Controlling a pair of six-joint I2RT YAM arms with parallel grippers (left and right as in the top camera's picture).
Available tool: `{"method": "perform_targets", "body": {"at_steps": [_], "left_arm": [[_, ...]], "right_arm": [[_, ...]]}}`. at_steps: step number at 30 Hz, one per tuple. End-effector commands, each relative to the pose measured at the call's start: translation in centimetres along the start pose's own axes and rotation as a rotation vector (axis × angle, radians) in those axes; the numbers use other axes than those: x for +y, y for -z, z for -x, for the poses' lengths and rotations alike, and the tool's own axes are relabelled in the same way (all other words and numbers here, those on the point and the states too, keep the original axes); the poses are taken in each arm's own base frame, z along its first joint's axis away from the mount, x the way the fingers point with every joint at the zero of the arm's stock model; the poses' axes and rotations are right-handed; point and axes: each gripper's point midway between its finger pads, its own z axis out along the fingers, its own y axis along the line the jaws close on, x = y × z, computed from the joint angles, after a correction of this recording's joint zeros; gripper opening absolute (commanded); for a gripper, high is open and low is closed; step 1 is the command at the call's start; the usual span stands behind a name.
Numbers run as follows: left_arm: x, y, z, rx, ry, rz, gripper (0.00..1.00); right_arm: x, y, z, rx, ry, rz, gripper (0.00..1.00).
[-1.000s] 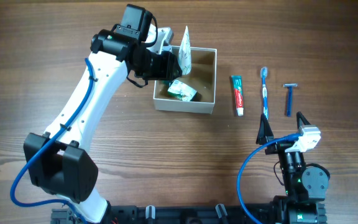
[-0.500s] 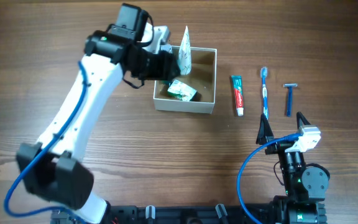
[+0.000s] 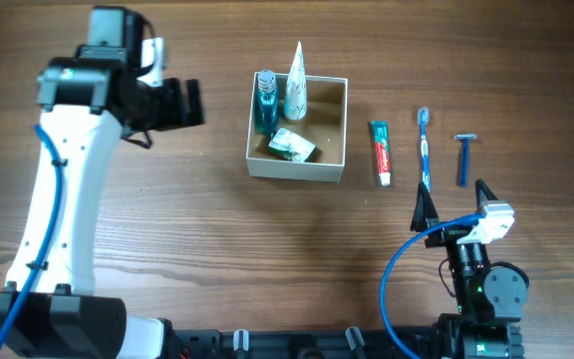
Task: Pack container
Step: 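Raise the left arm away from the box to its parked pose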
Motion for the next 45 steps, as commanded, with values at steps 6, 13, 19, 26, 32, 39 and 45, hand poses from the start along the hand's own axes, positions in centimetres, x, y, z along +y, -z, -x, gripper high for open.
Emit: {"method": "perform_targets", "body": {"at_steps": [6, 13, 19, 26, 32, 39, 45], "left_arm": [[9.1, 0.9, 1.3, -0.049, 0.244, 0.191, 1.0], [12.9, -0.9, 1.0, 0.007, 0.362, 0.234, 1.0], [13.4, -2.6, 1.5, 0.023, 0.378, 0.232, 1.0], [13.5, -2.7, 3.5, -0.055, 0.373, 0.221, 1.0], [13.5, -2.7, 3.5, -0.055, 0.373, 0.221, 1.0], [13.5, -2.7, 3.5, -0.055, 0.373, 0.221, 1.0], [13.5, -2.7, 3.5, -0.055, 0.373, 0.221, 1.0]], "right_arm": [[0.1, 0.0, 0.0, -0.003, 0.003, 0.005, 1.0], [0.1, 0.0, 0.0, -0.003, 0.003, 0.005, 1.0], [0.1, 0.0, 0.0, -0.003, 0.004, 0.005, 1.0], [0.1, 0.0, 0.0, -0.002, 0.003, 0.005, 1.0], [0.1, 0.0, 0.0, -0.003, 0.004, 0.005, 1.0], [0.1, 0.0, 0.0, -0.003, 0.004, 0.005, 1.0], [0.1, 0.0, 0.0, -0.002, 0.004, 0.005, 1.0]]}}
